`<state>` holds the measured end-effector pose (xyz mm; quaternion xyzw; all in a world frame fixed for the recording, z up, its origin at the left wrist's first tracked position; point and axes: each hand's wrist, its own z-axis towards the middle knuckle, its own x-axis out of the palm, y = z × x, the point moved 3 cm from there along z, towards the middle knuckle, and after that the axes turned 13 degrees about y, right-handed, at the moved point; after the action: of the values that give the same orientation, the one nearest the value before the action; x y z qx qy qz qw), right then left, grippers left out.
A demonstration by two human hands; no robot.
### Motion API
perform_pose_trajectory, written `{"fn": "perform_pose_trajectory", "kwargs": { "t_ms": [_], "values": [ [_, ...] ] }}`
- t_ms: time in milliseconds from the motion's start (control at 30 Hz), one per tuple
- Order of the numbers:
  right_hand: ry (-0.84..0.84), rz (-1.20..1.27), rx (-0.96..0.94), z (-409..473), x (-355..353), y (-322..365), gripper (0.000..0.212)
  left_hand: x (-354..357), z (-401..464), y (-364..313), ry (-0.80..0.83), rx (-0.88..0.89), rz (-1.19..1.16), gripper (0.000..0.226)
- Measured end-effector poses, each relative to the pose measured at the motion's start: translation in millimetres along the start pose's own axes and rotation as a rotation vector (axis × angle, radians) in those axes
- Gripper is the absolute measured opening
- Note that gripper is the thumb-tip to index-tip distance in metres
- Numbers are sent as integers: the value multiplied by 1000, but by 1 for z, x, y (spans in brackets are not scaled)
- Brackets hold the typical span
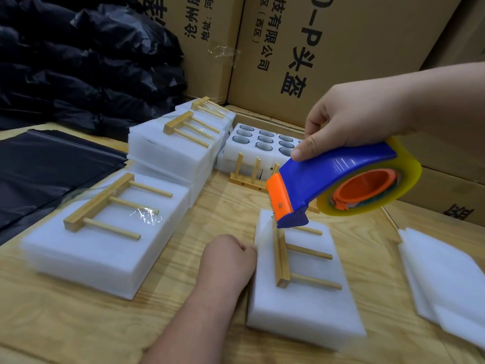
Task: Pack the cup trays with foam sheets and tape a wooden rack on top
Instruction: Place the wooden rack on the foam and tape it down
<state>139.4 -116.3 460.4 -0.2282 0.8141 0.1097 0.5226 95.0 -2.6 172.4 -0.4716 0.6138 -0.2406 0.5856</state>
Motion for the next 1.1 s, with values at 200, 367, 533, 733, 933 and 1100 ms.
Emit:
{"fn": "perform_pose_trajectory", "kwargs": {
  "t_ms": [200,367,533,733,933,1100],
  "values": [
    [-14,30,6,0,0,-1,77,1,2,4,-41,-13,-3,53],
    [-29,59,2,-1,1,-3,74,2,2,5,-22,-22,20,50],
    [-39,74,5,-1,4,-9,72,1,3,5,-37,4,58,41],
    [-47,115,-11,-3,11,-25,69,-11,-9,-24,4,542,-308,54],
    [-66,175,2,1,25,-51,57,4,-21,-42,388,638,-155,113],
    [-47,220,-1,3,41,-71,65,2,-23,-55,431,575,-5,125]
  ]
}}
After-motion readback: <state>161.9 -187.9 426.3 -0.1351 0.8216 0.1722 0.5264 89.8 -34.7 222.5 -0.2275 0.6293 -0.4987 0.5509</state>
